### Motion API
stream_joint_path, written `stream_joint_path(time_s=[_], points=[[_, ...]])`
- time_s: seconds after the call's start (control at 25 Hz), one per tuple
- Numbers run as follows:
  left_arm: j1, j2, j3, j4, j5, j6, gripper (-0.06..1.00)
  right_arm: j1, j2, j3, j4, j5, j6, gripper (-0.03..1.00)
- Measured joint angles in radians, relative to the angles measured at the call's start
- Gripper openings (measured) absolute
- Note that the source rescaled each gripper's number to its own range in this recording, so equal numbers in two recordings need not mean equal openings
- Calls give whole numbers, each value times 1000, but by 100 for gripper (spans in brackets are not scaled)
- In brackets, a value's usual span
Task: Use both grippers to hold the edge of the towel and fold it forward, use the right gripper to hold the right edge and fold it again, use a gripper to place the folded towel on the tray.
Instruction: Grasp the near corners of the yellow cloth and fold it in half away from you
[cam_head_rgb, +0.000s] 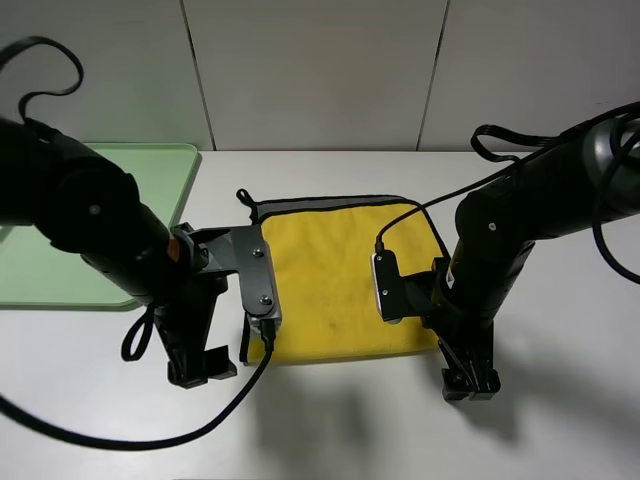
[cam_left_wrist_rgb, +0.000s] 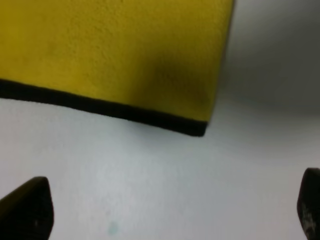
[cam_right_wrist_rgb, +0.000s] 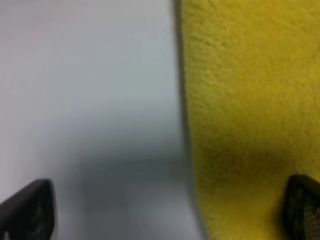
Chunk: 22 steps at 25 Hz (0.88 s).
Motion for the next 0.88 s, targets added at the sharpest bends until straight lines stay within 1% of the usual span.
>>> stream_joint_path(time_s=[0.08,0.2,0.28,0.44,0.56,0.64,0.72,0.88], points=[[0,31,-31,-21,-4,0,97,0,0,0,0,-1,0,100],[0,81,-83,-74,-8,1,97,0,1,0,0,-2,0,100],[0,114,-108,-105,-7,20,96,0,1,0,3,-3,0,100],[-4,147,-121,-187,6,100,96,0,2,0,8,-6,0,100],[-32,164,-124,-236,10,179,96,0,2,0,13,-11,1,100],[-56,179,-128,-250,8,210,96,0,2,0,20,-16,1,100],[-74,202,-129,-255,4,221,96,0,2,0,20,-19,1,100],[-78,251,-130,-256,-20,225,96,0,2,0,20,-22,1,100]])
